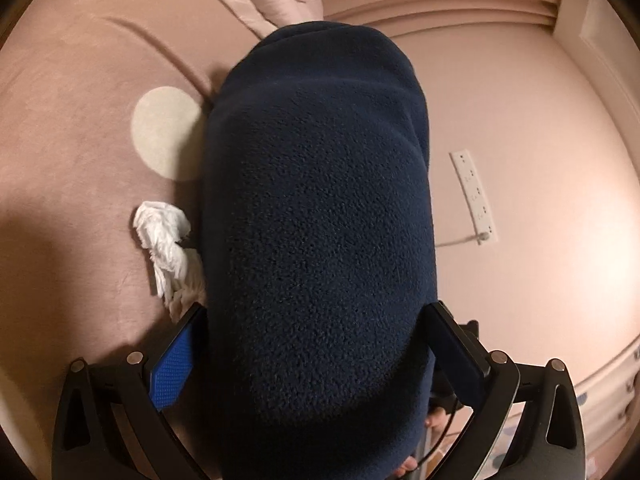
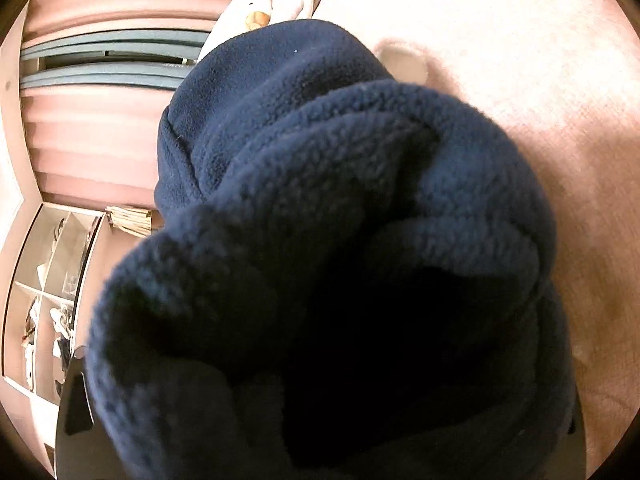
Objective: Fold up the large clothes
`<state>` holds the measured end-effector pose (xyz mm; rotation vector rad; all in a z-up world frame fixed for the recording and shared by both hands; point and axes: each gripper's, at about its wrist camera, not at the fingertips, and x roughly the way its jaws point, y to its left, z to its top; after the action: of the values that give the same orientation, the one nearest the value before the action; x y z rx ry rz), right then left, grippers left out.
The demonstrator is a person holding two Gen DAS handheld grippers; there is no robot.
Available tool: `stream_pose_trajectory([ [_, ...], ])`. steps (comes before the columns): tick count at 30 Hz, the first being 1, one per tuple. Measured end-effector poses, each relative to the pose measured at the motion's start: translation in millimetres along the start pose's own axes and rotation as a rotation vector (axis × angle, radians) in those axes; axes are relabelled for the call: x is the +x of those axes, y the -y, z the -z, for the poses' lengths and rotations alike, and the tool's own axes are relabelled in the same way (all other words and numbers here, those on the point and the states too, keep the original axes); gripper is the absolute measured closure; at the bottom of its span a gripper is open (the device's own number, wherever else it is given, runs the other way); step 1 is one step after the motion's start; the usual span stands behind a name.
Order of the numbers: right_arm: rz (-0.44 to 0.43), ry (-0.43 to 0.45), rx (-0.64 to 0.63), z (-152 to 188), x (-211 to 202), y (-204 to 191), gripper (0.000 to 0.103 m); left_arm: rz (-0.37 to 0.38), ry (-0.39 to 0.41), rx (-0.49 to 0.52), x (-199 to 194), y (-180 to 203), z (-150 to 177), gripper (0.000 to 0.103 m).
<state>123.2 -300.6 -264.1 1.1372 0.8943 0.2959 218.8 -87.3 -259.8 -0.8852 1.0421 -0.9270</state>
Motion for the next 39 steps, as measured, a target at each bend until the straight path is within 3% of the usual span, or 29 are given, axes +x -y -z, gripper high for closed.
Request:
stream_pose_trajectory([
  [4,0.006,0.016,0.022,6,3,-3,0.002,0.002,-0.007,0.007,15,-2,-2,0.0],
  [8,0.084,0.023,-0.029,19,9,-14,0.013,-0.151,0.014,0.077,33,18,6,0.0],
  [12,0.055,0.045,-0.031,30,1,-15,0.025,-0.185,0.025,0.096,38,30,12,0.0],
  [15,0.041,0.081,-0.102,45,-6,-30,0.03,-0.207,0.045,0.135,44,49,20,0.002],
  [19,-0.023,0.121,-0.149,58,-15,-46,0.032,-0.226,0.065,0.209,43,78,26,0.002],
  [21,-0.078,0.143,-0.175,63,-26,-52,0.032,-0.206,0.102,0.195,37,89,28,0.002],
  [25,-0.312,0.175,-0.26,82,-49,-76,0.037,-0.222,0.133,0.237,18,113,23,0.003],
  [26,-0.327,0.189,-0.285,86,-52,-84,0.037,-0.239,0.157,0.261,14,121,23,0.003],
  [29,-0.267,0.169,-0.365,91,-40,-107,0.038,-0.306,0.214,0.28,-1,128,22,0.003],
  [31,-0.318,0.134,-0.349,101,-31,-108,0.038,-0.327,0.245,0.287,-7,132,21,0.004],
  [35,-0.32,0.1,-0.421,118,-29,-124,0.038,-0.331,0.287,0.328,-14,145,22,0.004],
  [39,-0.375,0.093,-0.379,131,-37,-117,0.04,-0.348,0.303,0.342,-28,139,26,0.004],
])
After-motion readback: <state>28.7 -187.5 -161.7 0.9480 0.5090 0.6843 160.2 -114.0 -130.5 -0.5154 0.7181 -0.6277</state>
